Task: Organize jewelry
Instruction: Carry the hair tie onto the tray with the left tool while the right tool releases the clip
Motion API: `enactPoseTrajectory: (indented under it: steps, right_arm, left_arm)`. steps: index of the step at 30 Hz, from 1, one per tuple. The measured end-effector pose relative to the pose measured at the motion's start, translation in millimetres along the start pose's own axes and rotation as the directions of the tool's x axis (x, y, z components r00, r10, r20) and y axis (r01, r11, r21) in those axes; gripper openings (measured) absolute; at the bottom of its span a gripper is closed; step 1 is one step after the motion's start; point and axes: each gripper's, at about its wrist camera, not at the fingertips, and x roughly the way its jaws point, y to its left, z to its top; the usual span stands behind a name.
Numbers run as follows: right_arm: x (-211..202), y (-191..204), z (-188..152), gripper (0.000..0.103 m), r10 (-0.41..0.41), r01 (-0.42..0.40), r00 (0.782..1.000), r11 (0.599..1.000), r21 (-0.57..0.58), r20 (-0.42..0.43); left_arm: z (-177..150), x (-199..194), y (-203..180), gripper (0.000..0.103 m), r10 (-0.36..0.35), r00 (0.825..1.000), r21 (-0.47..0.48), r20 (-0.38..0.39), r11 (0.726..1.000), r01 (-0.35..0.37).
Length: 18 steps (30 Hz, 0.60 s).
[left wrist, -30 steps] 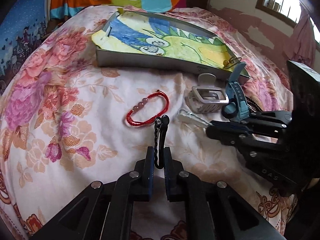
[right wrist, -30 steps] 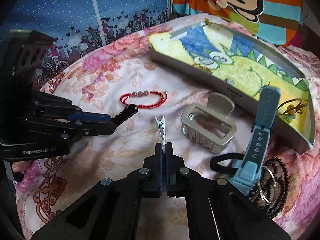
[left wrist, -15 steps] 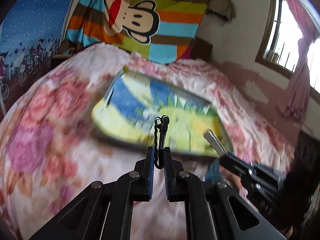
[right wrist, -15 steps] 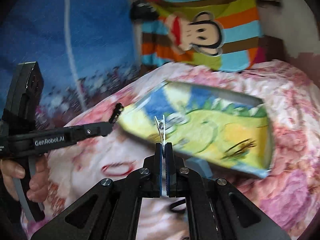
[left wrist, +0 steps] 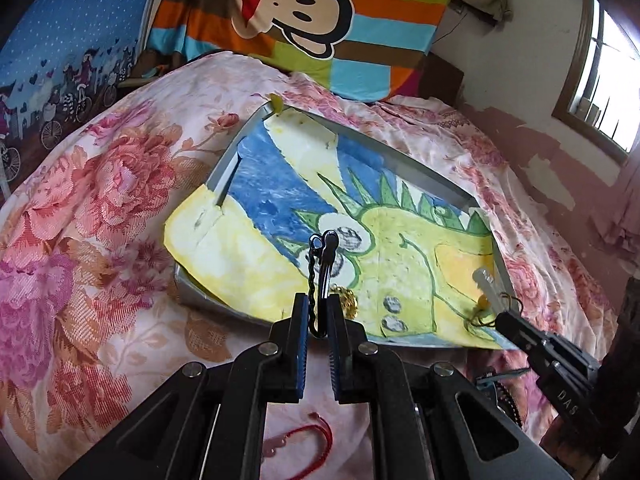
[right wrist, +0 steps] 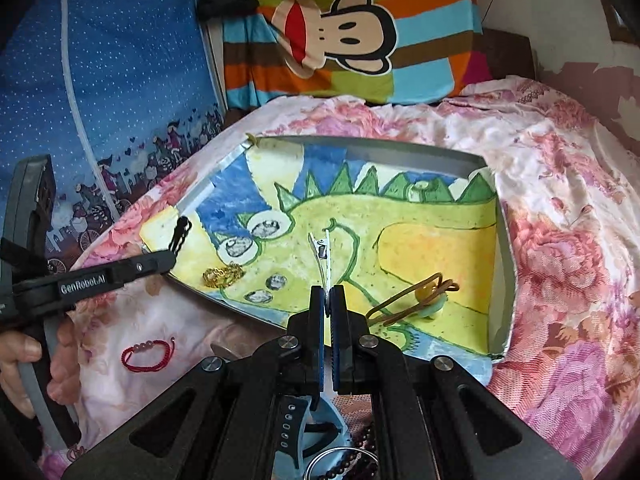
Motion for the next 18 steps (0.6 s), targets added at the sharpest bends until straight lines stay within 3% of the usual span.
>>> enactPoseTrajectory:
  steps: [4,9,18]
  right_arm:
    - [9.6,4.7,-3.5,0.003,0.005,-0.006,0.999,1.0,-0.013,-0.036]
    - [19.9,9.0,-7.7,0.003,0.011,-0.014,0.997,1.0,-0.028,-0.082]
    - [20.1,9.9,-8.1,0.003,0.008,-0.011,0.997,1.0,-0.026,-0.083]
  left_arm:
    - [5.5,4.7,-2.2,0.009,-0.004,1.0,0.005,-0.013,1.0,0.004]
    - [3.9,18.1,-12.1,0.009,-0.004,0.996,0.041,-0.089,0.999,0.008]
    - [3.3,21.4,-12.1,0.009,-0.023,0.994,0.03,-0.104,0.999,0.027]
